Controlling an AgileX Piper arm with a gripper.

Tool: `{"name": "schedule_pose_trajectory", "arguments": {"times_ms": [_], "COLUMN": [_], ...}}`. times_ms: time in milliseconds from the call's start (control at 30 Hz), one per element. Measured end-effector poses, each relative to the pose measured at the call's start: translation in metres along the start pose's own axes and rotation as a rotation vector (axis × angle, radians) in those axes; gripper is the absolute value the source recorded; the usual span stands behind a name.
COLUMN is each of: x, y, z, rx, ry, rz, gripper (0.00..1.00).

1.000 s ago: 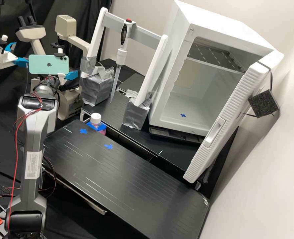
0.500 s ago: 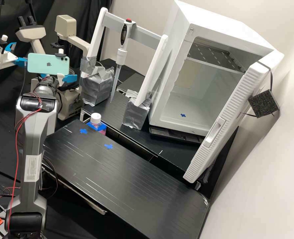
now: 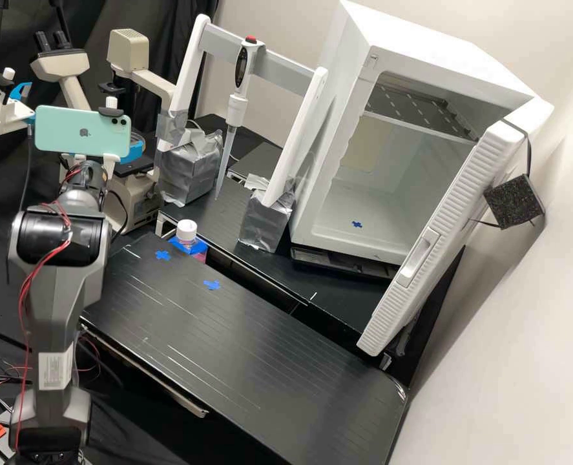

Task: Move the petri dish to the microscope

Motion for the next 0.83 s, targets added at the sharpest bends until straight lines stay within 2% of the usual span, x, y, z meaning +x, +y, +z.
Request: {"name": "schedule_pose_trajectory", "arguments": {"times_ms": [167, 267, 367, 467, 567, 633, 667, 733, 833], "x": [-0.056, -0.090, -0.115, -0.138, -0.157, -0.167, -0.171, -0.178, -0.185], "y": [-0.002, -0.002, 0.002, 0.009, 0.013, 0.014, 0.014, 0.015, 0.017], "z": [0.003, 0.012, 0.025, 0.040, 0.056, 0.065, 0.069, 0.081, 0.093], "rx": [0.000, -0.003, -0.016, -0.029, -0.046, -0.051, -0.049, -0.024, 0.039], "ry": [0.071, 0.086, 0.057, 0.017, -0.027, -0.067, -0.080, -0.104, -0.125], "rz": [0.076, 0.158, 0.277, 0.435, 0.543, 0.571, 0.580, 0.595, 0.614], "gripper": [1.00, 1.00, 1.00, 1.00, 1.00, 1.00, 1.00, 1.00, 1.00]}}
